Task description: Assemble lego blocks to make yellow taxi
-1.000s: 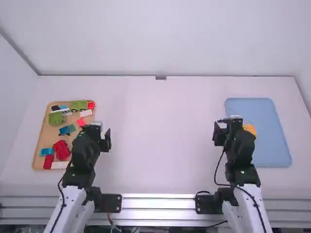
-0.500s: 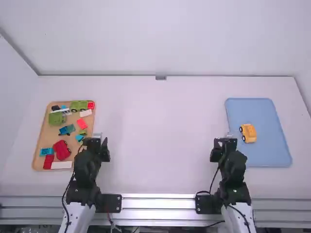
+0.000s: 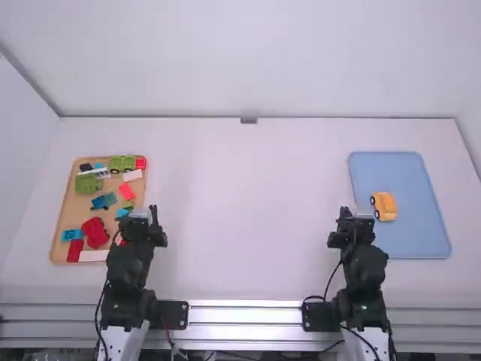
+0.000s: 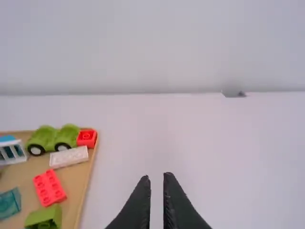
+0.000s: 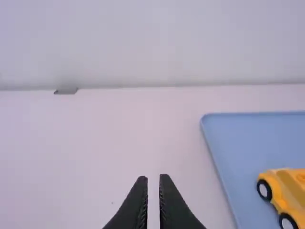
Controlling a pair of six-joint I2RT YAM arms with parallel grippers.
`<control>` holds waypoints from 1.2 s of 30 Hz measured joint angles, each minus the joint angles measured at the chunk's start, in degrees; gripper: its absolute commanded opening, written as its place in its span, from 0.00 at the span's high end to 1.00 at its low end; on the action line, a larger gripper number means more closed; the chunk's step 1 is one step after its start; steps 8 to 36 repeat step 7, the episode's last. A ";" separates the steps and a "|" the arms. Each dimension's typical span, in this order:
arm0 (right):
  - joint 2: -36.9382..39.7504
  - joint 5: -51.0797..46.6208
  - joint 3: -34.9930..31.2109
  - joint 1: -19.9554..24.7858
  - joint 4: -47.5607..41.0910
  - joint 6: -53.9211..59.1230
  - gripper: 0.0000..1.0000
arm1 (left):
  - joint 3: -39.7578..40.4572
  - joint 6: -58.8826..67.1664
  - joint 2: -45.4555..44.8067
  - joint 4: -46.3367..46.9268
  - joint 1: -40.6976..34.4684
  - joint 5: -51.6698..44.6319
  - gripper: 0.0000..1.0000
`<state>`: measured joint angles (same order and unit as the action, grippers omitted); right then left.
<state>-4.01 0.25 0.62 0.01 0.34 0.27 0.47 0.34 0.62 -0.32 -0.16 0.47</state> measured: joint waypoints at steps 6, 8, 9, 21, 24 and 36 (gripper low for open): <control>3.15 -0.17 0.00 0.00 0.02 -0.11 1.00 | 0.00 0.02 -0.15 0.00 0.00 -0.02 1.00; 3.48 -0.17 0.00 0.00 0.02 -0.15 1.00 | 0.00 0.02 -0.15 0.00 0.00 -0.02 1.00; 3.48 -0.17 0.00 0.00 0.02 -0.15 1.00 | 0.00 0.02 -0.15 0.00 0.00 -0.02 1.00; 3.48 -0.17 0.00 0.00 0.02 -0.15 1.00 | 0.00 0.02 -0.15 0.00 0.00 -0.02 1.00; 3.48 -0.17 0.00 0.00 0.02 -0.15 1.00 | 0.00 0.02 -0.15 0.00 0.00 -0.02 1.00; 3.48 -0.17 0.00 0.00 0.02 -0.15 1.00 | 0.00 0.02 -0.15 0.00 0.00 -0.02 1.00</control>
